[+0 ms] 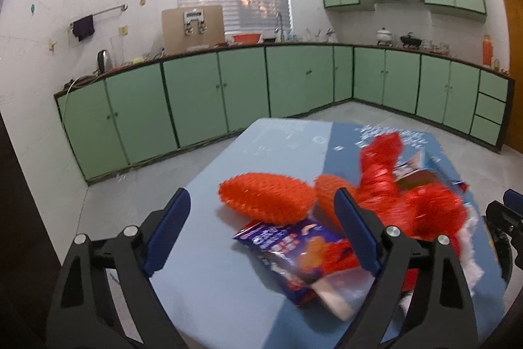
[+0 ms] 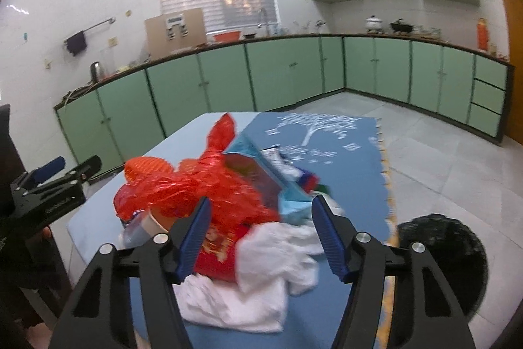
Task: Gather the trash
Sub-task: 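Move both tools toward the pile of trash on the table, then grasp the orange mesh net with the left tool while the right tool grasps the red plastic bag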
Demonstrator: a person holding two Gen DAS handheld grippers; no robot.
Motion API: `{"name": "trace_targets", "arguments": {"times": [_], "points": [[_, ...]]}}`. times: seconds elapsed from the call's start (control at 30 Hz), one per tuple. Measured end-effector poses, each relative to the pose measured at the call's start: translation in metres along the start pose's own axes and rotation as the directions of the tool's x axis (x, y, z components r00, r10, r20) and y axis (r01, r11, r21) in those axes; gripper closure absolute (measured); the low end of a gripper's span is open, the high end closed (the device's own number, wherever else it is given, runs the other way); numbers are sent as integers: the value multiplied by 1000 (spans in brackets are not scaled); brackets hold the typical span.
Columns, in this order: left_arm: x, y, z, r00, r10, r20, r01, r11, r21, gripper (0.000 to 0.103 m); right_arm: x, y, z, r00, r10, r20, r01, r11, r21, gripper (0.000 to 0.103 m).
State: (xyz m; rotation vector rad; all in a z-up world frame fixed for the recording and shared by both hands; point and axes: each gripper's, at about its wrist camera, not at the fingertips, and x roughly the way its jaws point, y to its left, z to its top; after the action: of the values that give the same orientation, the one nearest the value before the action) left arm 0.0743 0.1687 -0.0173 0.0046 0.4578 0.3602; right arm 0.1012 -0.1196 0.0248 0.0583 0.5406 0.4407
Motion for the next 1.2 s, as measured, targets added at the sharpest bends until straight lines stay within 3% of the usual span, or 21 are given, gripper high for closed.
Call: {"name": "trace_targets", "arguments": {"times": [0.2,0.3,0.37,0.47,0.8,0.93,1.2], "points": [[22,15,-6,999,13,-39,-13,1000,-4,17,38,27,0,998,50,-45,-53,997,-51,45],[32,20,-7,998,16,-55,-17,1000,-14,17,53,31,-1,994,74,-86,-80,995,-64,60],[41,23,-7,998,17,-62,-19,1000,-25,17,57,32,-1,990,96,-99,-103,993,-61,80],[51,30,-3,997,8,-74,-11,999,-33,17,57,32,0,988,124,-96,-131,988,-76,95],[65,24,4,998,-9,-69,6,999,-47,17,21,27,23,982,187,36,-184,980,-73,99],[63,15,6,998,-30,-57,28,999,-43,17,10,14,33,988,125,87,-119,990,-71,99],[76,-12,2,993,-71,-95,68,997,-31,21,0,-19,30,995,4,96,-1,1000,-25,99]]}}
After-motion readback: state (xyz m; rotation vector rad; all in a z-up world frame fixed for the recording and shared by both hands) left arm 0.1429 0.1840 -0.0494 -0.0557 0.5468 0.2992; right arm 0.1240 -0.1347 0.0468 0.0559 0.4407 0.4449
